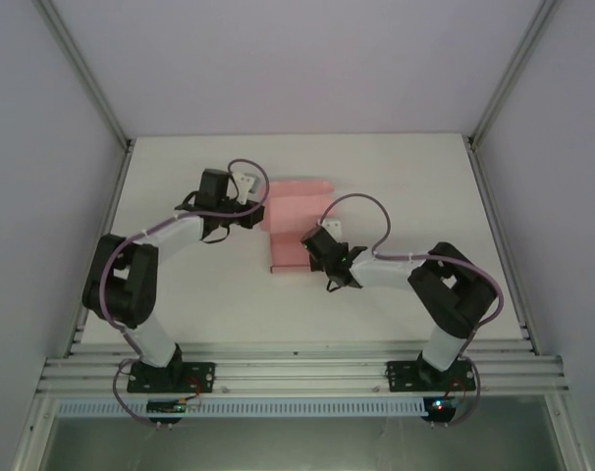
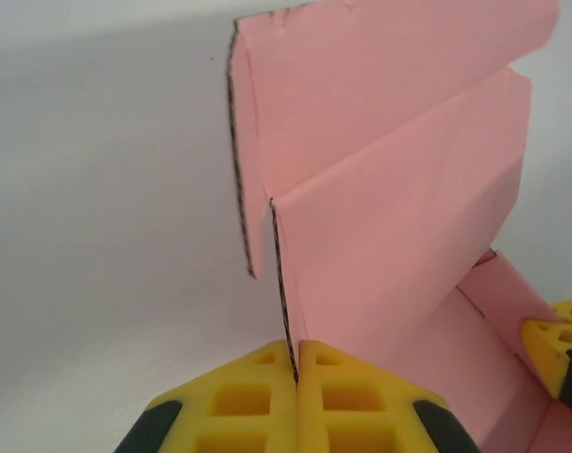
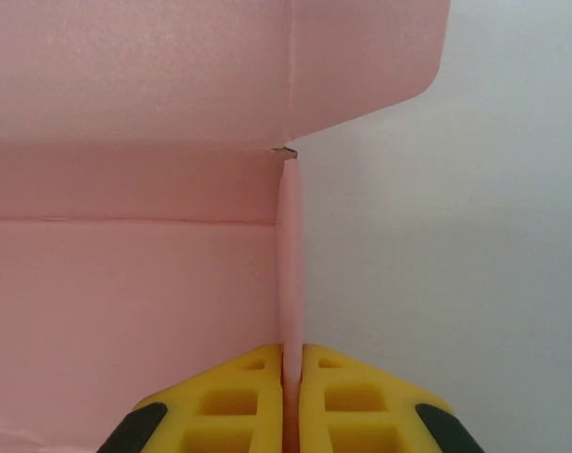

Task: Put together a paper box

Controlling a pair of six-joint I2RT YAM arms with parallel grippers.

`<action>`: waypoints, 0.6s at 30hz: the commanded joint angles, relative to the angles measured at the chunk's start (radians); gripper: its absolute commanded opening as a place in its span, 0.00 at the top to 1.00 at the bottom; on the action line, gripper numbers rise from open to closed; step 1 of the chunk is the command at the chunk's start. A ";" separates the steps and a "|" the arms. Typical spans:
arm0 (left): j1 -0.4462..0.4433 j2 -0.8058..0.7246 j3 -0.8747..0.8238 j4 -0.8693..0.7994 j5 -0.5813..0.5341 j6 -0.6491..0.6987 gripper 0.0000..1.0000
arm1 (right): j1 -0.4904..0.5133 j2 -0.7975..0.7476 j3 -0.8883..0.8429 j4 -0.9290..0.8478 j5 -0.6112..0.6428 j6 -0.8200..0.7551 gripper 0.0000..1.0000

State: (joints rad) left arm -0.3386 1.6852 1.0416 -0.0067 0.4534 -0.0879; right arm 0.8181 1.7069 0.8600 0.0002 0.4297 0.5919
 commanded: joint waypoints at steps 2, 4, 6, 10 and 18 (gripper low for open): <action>-0.016 -0.071 -0.052 0.048 0.043 0.112 1.00 | 0.004 -0.024 -0.010 -0.072 -0.034 -0.004 0.83; -0.025 -0.103 -0.088 0.081 0.039 0.137 1.00 | -0.002 -0.060 -0.009 -0.092 -0.038 -0.005 0.70; -0.030 -0.141 -0.130 0.126 0.039 0.161 1.00 | -0.020 -0.109 -0.001 -0.123 -0.051 -0.012 0.58; -0.042 -0.197 -0.196 0.192 0.033 0.201 1.00 | -0.083 -0.221 0.002 -0.157 -0.144 -0.073 0.32; -0.069 -0.216 -0.239 0.229 -0.021 0.214 1.00 | -0.368 -0.259 0.049 -0.142 -0.696 -0.275 0.21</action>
State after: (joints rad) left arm -0.4007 1.4876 0.8089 0.1806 0.4438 0.0975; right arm 0.5144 1.4250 0.8711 -0.1139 0.0055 0.4305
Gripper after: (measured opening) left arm 0.048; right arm 0.788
